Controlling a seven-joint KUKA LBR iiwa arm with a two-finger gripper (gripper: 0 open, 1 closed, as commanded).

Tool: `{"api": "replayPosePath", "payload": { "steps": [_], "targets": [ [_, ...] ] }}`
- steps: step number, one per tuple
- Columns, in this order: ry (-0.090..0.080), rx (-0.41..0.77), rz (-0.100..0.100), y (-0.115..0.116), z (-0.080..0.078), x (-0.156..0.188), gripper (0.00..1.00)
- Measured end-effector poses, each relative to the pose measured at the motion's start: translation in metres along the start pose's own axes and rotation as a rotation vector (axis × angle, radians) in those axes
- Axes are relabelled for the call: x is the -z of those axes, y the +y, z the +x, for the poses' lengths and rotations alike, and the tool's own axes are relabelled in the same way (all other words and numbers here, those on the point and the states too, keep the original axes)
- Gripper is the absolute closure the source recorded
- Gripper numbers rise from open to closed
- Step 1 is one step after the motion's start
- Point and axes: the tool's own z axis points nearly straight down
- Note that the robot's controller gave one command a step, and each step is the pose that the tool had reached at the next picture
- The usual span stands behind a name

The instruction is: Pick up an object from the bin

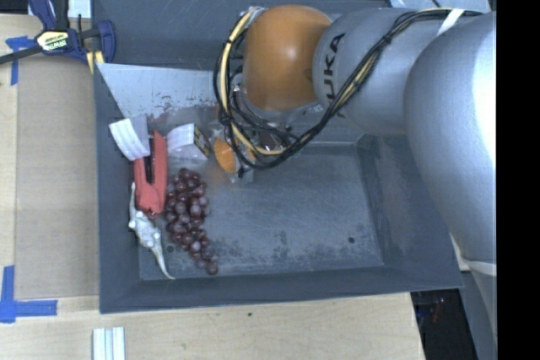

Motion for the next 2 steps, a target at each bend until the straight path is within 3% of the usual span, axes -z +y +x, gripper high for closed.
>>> {"api": "replayPosePath", "payload": {
  "steps": [1, 2],
  "targets": [
    [0.006, -0.001, -0.002, 0.0006, 0.0014, 0.0338, 1.00],
    [0.005, -0.002, -0.002, -0.0001, 0.0007, 0.0414, 1.00]
  ]
}}
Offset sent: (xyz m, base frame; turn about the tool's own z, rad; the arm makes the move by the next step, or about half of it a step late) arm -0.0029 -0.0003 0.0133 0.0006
